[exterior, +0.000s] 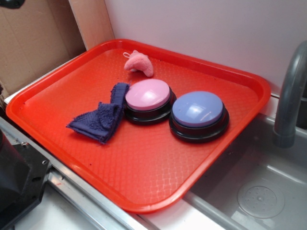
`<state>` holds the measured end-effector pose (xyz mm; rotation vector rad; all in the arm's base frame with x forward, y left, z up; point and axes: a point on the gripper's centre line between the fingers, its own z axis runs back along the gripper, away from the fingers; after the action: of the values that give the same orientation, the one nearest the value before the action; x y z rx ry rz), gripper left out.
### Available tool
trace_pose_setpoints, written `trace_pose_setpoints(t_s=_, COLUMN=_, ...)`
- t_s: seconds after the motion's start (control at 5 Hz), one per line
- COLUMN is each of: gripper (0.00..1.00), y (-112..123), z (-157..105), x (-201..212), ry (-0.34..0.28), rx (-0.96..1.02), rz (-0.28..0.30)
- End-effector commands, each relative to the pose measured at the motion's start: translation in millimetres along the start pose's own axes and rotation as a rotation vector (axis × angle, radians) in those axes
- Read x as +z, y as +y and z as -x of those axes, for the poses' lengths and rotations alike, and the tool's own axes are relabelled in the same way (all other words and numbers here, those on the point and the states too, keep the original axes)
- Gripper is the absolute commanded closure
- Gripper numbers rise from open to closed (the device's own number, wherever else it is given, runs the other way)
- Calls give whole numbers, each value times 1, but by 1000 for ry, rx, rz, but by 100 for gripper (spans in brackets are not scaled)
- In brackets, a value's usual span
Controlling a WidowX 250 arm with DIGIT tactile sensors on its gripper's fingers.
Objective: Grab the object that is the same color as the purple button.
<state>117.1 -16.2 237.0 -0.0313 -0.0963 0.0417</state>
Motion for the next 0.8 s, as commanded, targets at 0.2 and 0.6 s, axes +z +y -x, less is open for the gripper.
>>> trace_pose_setpoints(t_s=0.2, gripper=0, y=2, z=-15, x=-22, ry=-55, rx=4, rz=-31)
trace_pose_setpoints(t_s=0.6, gripper=0, y=-1, z=-49, x=-89, ry=-133, rx=-18, rz=-26)
